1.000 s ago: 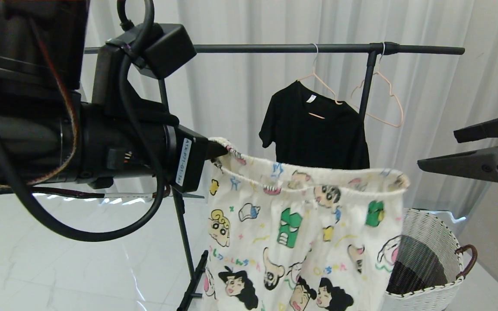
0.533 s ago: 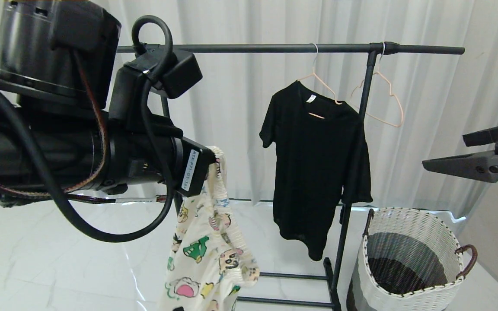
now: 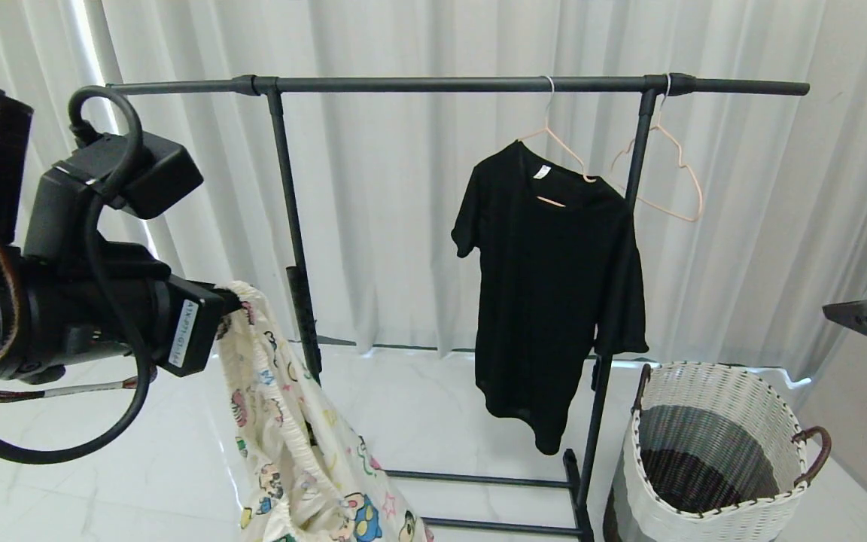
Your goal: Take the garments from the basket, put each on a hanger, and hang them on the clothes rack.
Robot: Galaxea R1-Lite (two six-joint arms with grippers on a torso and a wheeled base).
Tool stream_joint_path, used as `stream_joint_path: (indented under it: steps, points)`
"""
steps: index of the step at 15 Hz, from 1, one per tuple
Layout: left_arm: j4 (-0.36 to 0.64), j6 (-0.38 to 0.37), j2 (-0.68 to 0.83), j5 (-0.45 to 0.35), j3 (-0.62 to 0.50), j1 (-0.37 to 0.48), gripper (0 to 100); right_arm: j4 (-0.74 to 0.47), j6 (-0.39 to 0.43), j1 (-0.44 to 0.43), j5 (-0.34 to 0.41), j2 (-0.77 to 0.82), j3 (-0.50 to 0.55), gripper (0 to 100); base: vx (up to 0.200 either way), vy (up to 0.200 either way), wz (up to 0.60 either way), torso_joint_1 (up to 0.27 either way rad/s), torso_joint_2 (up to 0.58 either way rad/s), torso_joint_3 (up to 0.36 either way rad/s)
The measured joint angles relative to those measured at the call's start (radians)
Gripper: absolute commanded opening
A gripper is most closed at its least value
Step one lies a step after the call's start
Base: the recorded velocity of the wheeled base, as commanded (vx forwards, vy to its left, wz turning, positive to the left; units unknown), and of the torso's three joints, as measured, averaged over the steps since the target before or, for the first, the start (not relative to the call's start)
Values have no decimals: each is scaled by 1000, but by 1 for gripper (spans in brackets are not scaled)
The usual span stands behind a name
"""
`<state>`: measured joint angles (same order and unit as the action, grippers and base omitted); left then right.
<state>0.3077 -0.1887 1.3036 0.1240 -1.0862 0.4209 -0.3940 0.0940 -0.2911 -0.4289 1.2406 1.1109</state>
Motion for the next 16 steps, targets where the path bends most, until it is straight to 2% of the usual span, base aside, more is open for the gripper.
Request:
stream_joint_path:
  steps: [2, 5, 10, 16]
  points:
    - [-1, 0, -15, 0, 9, -26, 0, 87, 45, 16, -56, -20, -77, 100, 0, 0, 0, 0, 0, 0]
    - [-1, 0, -21, 1, 14, -33, 0, 207, 74, 43, -58, -38, -156, 100, 0, 0, 0, 0, 0, 0]
    - [-1, 1, -30, 8, 49, -41, 0, 215, 46, 56, -3, -43, -180, 100, 0, 0, 0, 121, -331, -213]
    - [-1, 6, -34, 20, 46, -44, 0, 216, 41, 58, 0, -41, -180, 100, 0, 0, 0, 185, -463, -282]
